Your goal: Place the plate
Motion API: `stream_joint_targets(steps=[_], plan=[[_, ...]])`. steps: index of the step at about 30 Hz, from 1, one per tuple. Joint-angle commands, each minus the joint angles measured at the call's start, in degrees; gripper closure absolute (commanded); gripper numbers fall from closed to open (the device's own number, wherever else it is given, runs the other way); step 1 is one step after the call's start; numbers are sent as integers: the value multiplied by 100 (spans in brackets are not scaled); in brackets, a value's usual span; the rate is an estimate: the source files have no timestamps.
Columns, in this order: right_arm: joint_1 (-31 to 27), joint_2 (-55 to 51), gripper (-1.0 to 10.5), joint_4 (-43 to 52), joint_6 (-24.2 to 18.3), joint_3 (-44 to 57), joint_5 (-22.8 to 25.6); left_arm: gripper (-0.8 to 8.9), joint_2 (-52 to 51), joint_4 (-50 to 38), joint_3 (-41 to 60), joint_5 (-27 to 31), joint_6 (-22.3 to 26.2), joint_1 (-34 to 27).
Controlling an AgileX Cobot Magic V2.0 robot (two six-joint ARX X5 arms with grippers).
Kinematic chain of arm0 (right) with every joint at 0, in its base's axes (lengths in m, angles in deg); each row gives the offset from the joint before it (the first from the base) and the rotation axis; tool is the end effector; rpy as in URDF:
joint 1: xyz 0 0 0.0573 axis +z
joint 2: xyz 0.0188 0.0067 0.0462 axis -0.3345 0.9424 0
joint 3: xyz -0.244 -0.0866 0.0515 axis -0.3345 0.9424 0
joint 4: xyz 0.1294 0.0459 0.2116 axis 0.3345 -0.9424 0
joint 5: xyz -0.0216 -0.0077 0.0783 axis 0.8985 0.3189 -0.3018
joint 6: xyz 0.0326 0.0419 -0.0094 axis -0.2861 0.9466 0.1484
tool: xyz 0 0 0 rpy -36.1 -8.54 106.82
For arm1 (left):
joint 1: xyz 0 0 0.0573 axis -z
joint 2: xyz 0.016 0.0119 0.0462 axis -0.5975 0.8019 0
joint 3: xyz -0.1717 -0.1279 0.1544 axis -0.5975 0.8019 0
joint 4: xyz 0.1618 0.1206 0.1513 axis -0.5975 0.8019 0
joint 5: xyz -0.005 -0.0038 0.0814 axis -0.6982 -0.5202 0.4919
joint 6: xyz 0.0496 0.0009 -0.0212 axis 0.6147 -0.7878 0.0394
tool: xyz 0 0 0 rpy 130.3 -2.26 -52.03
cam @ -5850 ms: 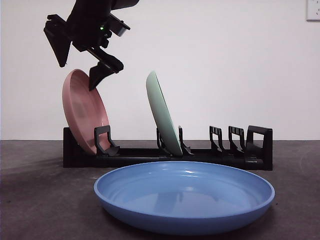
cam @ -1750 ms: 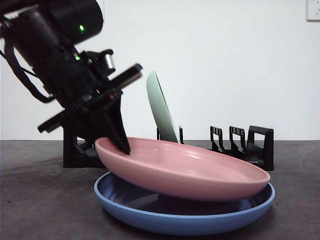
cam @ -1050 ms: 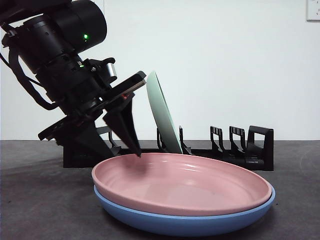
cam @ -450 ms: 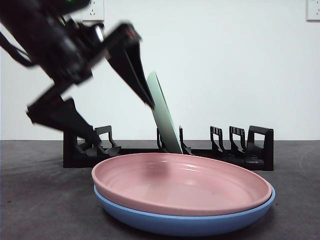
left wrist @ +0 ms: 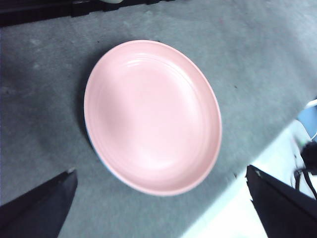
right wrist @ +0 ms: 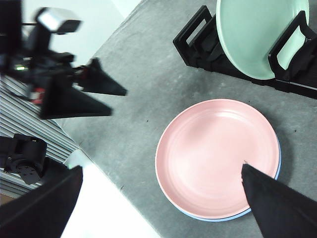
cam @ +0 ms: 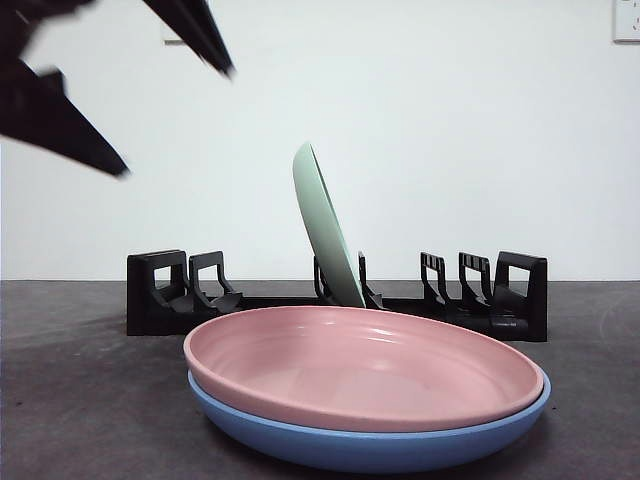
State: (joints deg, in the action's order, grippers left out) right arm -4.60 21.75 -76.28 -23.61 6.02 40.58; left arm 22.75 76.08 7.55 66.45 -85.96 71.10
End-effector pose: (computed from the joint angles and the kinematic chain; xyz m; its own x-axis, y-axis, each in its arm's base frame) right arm 0.0870 0.0426 0.3235 0.4587 0.7941 -0.3988 -0.6030 0.6078 0.5167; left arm 0.1582 -0.1209 0.2894 0.3345 -0.6627 -0.6700 0.5394 0.7176 -0.4405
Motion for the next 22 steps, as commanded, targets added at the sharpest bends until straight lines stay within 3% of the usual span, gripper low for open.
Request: stream_joint_targets(steps=[1,7,22], plan=[[9,22,434,35,63,-46,-2,270,-459,286,-63,-9,442,44],[9,22,434,35,179,-46,-26,275,-1318,916,-63,-9,962,44],[83,409,434,229,595,-70,-249,275,-3025,1211,-66,-9,1167,44]])
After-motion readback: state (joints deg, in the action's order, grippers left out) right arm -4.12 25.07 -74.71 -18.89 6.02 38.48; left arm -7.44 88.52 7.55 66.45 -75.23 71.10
